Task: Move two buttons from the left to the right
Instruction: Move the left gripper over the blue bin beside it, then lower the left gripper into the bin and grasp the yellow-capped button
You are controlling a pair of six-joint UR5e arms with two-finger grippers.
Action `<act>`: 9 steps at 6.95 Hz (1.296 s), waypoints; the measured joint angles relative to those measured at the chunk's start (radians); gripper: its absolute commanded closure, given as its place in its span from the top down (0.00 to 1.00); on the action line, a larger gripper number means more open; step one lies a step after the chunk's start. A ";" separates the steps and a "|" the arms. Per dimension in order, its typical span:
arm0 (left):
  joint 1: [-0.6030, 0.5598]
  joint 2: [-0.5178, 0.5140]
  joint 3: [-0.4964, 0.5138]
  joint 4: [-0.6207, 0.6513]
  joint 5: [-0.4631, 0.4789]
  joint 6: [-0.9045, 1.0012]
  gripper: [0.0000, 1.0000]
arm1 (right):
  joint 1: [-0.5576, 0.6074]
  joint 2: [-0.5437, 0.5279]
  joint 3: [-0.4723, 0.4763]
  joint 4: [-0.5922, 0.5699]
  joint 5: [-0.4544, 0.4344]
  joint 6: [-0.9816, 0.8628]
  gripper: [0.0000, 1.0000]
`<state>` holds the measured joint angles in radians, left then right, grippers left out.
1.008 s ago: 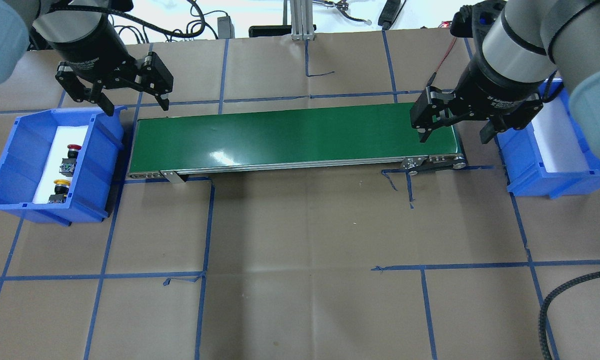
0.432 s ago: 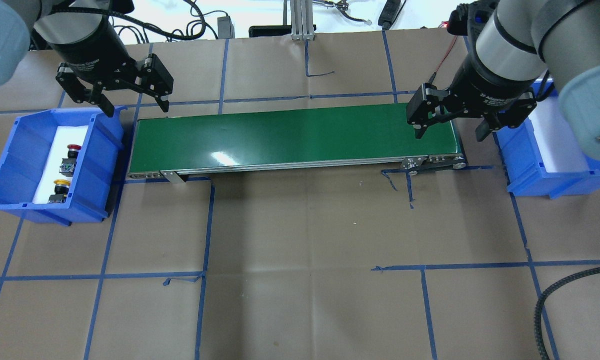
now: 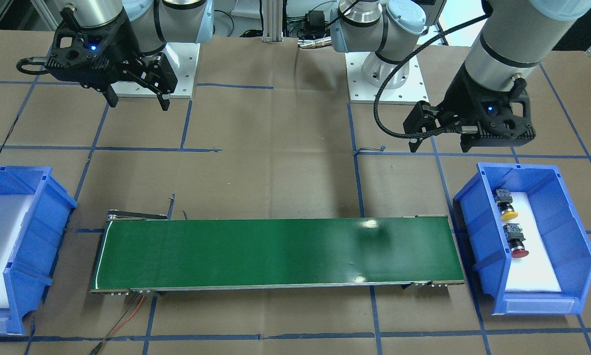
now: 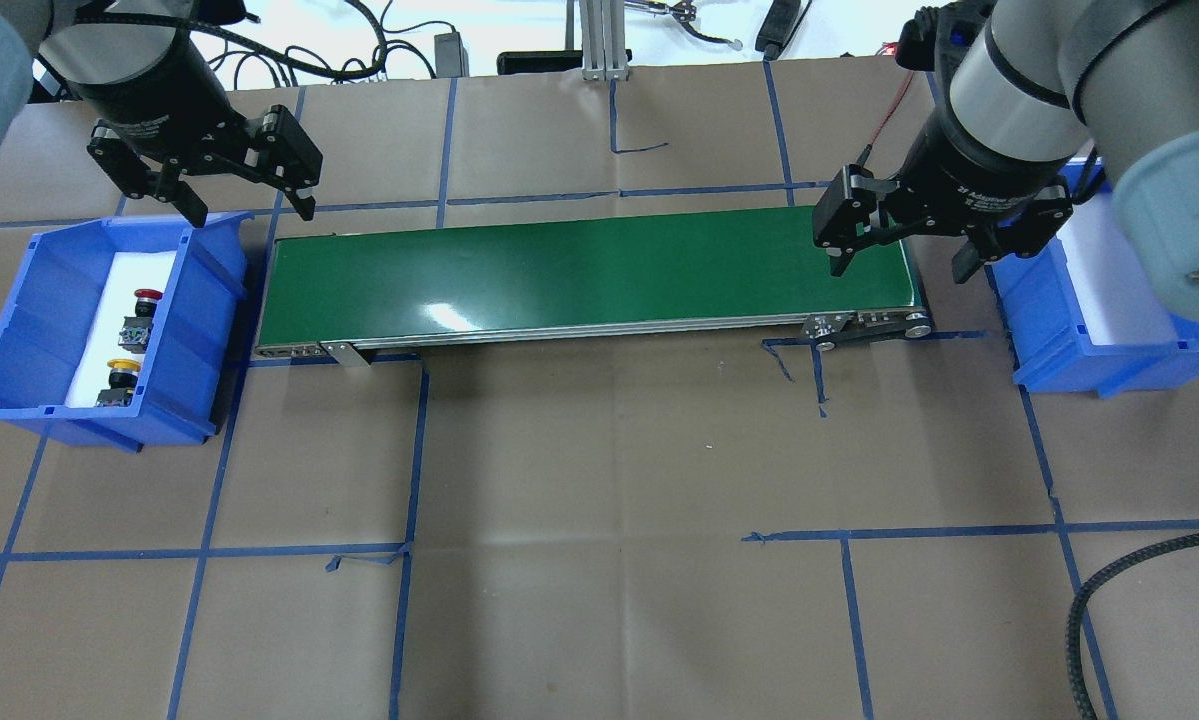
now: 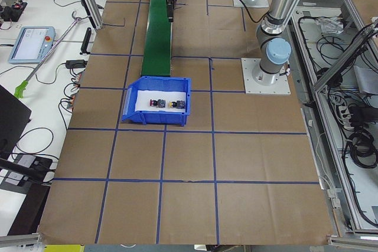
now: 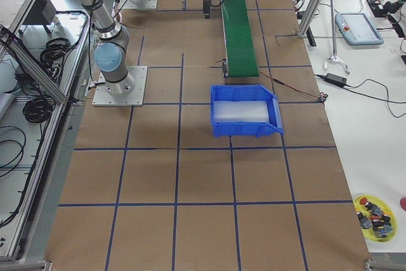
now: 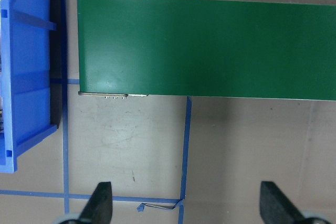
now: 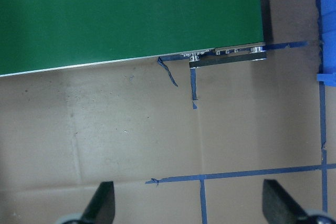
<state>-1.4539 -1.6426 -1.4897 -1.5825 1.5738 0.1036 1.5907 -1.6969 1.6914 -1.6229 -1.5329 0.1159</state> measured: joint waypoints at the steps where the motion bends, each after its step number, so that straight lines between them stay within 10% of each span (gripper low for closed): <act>1: 0.062 0.000 0.000 0.005 0.000 0.064 0.99 | 0.000 0.000 0.000 0.000 -0.002 -0.001 1.00; 9: 0.513 -0.080 -0.032 0.068 0.000 0.530 0.98 | 0.000 0.001 0.008 -0.006 -0.003 -0.011 1.00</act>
<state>-0.9404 -1.7225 -1.5221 -1.5145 1.5735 0.6333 1.5904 -1.6955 1.6989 -1.6287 -1.5364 0.1053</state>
